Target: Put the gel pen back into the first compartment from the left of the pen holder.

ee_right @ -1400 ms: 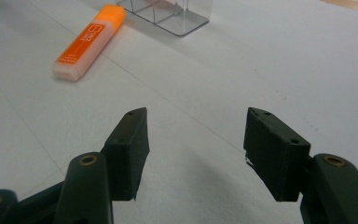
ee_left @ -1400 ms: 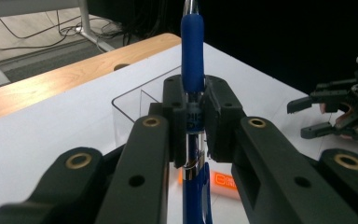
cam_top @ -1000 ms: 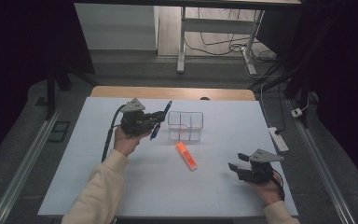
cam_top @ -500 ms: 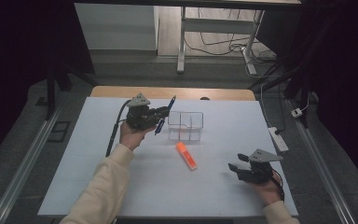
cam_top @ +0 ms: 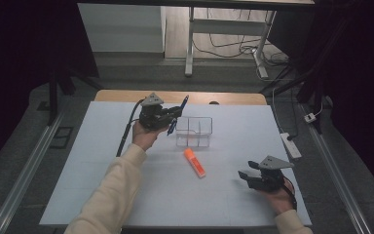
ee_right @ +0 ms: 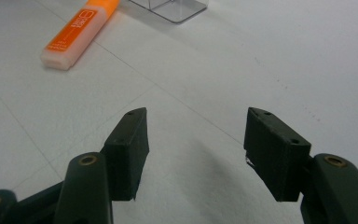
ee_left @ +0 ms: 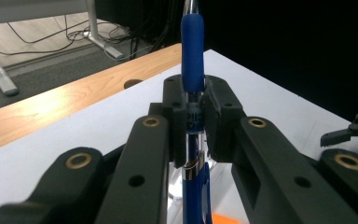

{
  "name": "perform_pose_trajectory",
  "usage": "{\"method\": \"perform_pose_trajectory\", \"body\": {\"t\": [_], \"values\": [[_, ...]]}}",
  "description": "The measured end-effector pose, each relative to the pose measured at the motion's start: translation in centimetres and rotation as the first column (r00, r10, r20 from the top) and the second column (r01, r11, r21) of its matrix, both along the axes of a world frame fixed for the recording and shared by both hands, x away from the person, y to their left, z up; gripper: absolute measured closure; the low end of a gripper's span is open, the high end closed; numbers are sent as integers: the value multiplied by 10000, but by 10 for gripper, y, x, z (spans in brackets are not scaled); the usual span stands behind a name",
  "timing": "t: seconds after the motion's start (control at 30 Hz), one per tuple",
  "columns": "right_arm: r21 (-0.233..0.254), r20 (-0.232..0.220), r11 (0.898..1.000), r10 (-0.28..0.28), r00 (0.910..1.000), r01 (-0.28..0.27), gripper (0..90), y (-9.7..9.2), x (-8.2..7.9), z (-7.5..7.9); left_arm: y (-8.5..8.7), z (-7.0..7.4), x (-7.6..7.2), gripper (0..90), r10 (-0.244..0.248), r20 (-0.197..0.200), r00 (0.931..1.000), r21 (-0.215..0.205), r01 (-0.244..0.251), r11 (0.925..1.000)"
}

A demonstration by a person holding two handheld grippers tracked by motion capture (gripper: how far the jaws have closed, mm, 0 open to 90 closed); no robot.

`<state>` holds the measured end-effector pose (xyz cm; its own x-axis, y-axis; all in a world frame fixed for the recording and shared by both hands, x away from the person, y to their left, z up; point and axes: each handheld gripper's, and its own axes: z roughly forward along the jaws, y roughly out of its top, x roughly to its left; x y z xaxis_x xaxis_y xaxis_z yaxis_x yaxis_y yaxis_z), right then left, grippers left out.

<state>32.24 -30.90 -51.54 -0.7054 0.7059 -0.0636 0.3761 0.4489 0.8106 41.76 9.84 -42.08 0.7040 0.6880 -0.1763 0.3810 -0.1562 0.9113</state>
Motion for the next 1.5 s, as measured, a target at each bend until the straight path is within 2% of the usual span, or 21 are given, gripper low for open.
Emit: {"method": "perform_pose_trajectory", "body": {"t": [0.2, 0.6, 0.77, 1.03, 1.17, 1.3, 1.5], "values": [[34, -80, 10000, -12, 10000, 13, 395, -1, 1, -1, -6, 4, 11, 796, 61, 5, 10000, 42, -61, 10000], [178, -140, 9998, 63, 9999, -61, 395, -1, 1, -1, -15, 3, 24, 796, 193, -35, 9998, 11, -192, 9998], [198, -126, 9997, 111, 9999, -109, 395, -1, 2, -1, -19, 2, 30, 795, 263, -79, 9996, -132, -264, 9996], [100, -156, 9999, 121, 9998, -119, 394, -2, 1, -1, -26, -4, 38, 795, 352, -119, 9993, -128, -354, 9993], [26, -181, 9999, 100, 9998, -99, 394, -1, 2, -1, -29, -5, 41, 794, 420, 29, 9991, -107, -419, 9991], [-14, -210, 9999, 107, 9997, -107, 394, -1, 2, -2, -30, -8, 45, 792, 482, 1, 9988, -30, -482, 9988], [12, -220, 9999, 122, 9997, -122, 393, -2, 3, -2, -30, -13, 48, 788, 391, -60, 9992, -48, -392, 9992]]}}
